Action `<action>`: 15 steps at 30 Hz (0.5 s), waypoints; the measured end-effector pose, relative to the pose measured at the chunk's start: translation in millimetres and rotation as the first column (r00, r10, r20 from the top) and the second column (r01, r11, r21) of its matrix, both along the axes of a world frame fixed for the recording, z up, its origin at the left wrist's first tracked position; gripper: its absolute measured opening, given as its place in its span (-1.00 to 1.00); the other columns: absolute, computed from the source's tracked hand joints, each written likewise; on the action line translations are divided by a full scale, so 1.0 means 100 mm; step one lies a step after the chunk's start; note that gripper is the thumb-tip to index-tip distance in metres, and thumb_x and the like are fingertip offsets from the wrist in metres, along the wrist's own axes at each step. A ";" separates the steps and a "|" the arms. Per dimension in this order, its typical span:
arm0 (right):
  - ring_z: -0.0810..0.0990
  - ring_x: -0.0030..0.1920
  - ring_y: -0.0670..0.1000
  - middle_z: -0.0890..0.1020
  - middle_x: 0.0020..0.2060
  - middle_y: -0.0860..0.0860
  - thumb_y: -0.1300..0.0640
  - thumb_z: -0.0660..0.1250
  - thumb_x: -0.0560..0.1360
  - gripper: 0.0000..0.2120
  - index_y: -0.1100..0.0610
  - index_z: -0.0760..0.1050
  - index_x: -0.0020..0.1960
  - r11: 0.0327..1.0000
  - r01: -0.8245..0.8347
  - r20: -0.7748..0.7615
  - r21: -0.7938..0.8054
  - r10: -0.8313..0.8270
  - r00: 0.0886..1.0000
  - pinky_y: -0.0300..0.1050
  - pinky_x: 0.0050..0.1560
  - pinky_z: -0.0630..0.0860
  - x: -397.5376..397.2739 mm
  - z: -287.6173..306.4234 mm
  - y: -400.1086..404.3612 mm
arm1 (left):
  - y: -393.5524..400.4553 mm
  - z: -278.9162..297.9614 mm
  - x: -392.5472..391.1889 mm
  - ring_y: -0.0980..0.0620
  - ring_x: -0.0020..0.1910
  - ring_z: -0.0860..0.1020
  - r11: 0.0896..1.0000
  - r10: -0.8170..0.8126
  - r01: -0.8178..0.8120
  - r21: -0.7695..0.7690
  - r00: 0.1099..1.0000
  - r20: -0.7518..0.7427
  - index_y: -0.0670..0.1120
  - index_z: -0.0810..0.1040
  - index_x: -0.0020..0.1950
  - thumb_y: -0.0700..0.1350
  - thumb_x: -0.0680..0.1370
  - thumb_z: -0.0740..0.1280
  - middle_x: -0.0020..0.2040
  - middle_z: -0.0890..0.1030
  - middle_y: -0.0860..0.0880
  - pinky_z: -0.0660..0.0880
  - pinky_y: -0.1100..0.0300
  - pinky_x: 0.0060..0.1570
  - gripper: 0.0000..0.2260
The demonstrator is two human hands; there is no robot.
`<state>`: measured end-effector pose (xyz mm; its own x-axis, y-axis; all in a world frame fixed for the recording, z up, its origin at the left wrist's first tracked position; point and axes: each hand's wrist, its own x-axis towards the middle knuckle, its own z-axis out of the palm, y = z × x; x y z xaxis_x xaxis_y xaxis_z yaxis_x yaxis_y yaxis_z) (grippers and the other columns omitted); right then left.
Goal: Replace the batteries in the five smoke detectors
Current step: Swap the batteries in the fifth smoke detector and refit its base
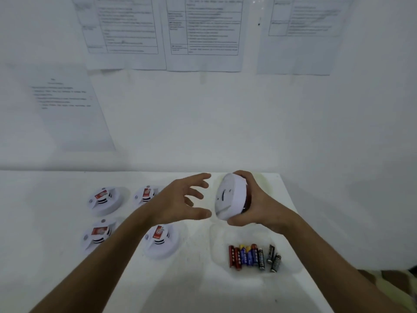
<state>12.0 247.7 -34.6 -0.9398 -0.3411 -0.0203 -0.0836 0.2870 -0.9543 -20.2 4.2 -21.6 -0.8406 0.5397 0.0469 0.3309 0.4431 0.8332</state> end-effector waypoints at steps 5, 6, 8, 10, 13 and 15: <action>0.52 0.27 0.04 0.49 0.28 -0.02 0.41 0.53 0.18 -0.10 0.03 0.25 0.41 0.987 -0.048 -0.028 -0.154 0.044 0.999 0.15 0.08 0.62 0.15 -0.12 0.04 | 0.14 -0.04 0.21 0.09 0.02 0.63 0.998 -0.042 0.036 0.055 0.993 0.113 0.15 0.25 0.48 -0.14 0.29 0.62 0.20 0.58 0.06 0.62 0.14 -0.01 -0.13; 0.50 0.30 0.06 0.47 0.30 0.02 0.40 0.53 0.17 -0.09 0.06 0.24 0.42 0.985 -0.049 -0.029 -0.165 0.045 0.999 0.16 0.08 0.61 0.17 -0.14 0.03 | 0.15 -0.06 0.24 0.03 0.00 0.65 0.995 -0.034 0.021 0.094 0.991 0.130 0.12 0.27 0.48 -0.17 0.28 0.63 0.17 0.60 0.03 0.63 0.07 -0.03 -0.12; 0.49 0.30 0.05 0.47 0.31 0.02 0.40 0.53 0.18 -0.09 0.06 0.24 0.43 0.985 -0.053 -0.034 -0.163 0.048 0.998 0.16 0.05 0.62 0.21 -0.15 0.01 | 0.16 -0.08 0.29 -0.03 -0.02 0.66 0.992 -0.007 -0.010 0.123 0.991 0.137 0.09 0.29 0.49 -0.18 0.26 0.63 0.14 0.62 0.01 0.63 -0.04 -0.04 -0.11; 0.50 0.28 -0.02 0.49 0.27 -0.07 0.38 0.54 0.19 -0.10 0.01 0.26 0.42 0.991 -0.047 -0.060 -0.125 0.040 0.997 0.05 0.03 0.63 0.24 -0.15 0.00 | 0.14 -0.10 0.32 0.00 -0.02 0.66 0.995 0.012 -0.023 0.100 0.994 0.111 0.10 0.30 0.48 -0.15 0.26 0.63 0.14 0.61 0.07 0.64 -0.03 -0.06 -0.13; 0.49 0.26 -0.15 0.50 0.21 -0.24 0.33 0.57 0.21 -0.09 -0.08 0.25 0.42 0.997 -0.039 -0.088 -0.067 0.033 0.996 -0.14 0.07 0.58 0.27 -0.19 -0.01 | 0.11 -0.11 0.38 0.04 -0.06 0.66 0.997 0.039 -0.042 0.060 0.997 0.060 0.11 0.34 0.45 -0.07 0.26 0.63 0.11 0.61 0.15 0.64 0.03 -0.07 -0.17; 0.48 0.27 -0.17 0.50 0.21 -0.27 0.33 0.58 0.22 -0.07 -0.09 0.23 0.43 0.998 -0.033 -0.093 -0.045 0.029 0.995 -0.18 0.09 0.57 0.30 -0.21 -0.02 | 0.11 -0.13 0.42 0.02 -0.09 0.66 0.997 0.048 -0.051 0.059 0.998 0.045 0.18 0.37 0.40 -0.02 0.25 0.63 0.06 0.62 0.17 0.64 0.02 -0.08 -0.22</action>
